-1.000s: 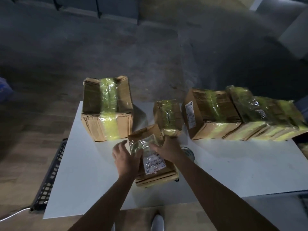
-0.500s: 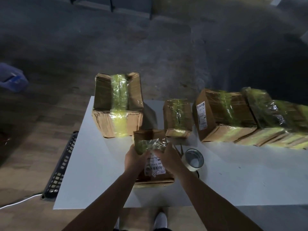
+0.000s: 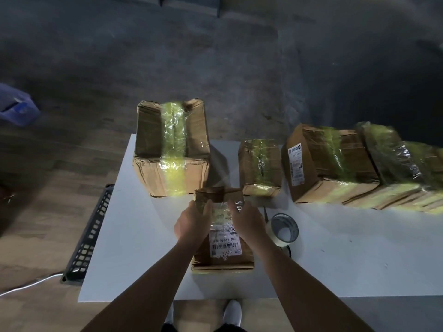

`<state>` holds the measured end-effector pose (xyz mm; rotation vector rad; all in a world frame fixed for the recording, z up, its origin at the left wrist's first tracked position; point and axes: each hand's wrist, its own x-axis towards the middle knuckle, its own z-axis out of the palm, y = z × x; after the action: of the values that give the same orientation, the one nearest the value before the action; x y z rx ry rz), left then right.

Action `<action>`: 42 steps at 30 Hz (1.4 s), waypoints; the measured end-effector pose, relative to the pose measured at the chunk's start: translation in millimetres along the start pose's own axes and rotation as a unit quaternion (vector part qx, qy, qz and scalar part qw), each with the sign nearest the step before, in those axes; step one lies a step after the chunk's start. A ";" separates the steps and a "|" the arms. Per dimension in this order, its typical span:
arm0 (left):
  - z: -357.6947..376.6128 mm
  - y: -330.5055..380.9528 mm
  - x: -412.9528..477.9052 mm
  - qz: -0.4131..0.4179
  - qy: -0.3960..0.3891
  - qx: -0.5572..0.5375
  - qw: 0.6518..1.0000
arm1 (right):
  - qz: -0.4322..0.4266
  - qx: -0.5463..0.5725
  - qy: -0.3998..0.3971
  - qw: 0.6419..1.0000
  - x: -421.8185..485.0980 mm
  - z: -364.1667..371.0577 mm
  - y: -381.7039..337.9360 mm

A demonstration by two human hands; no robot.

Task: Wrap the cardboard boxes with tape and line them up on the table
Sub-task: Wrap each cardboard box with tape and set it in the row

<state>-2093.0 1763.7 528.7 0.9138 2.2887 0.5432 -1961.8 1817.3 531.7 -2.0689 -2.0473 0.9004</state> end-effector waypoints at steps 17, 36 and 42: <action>-25.5 -7.2 -25.4 0.105 0.034 -0.063 0.992 | -0.275 -0.020 -0.034 0.961 -3.2 -45.5 -43.1; -61.0 13.4 -33.1 0.128 -0.076 -0.277 0.949 | -0.093 0.346 0.096 0.929 -65.9 -80.8 -36.6; -62.3 31.8 -47.9 0.092 -0.137 -0.390 0.906 | -0.041 0.352 0.101 0.930 -55.6 -94.9 -11.8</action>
<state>-2091.9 1741.7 610.5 0.7257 1.5156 1.2118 -1923.9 1797.7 633.7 -1.5860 -1.3999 1.1335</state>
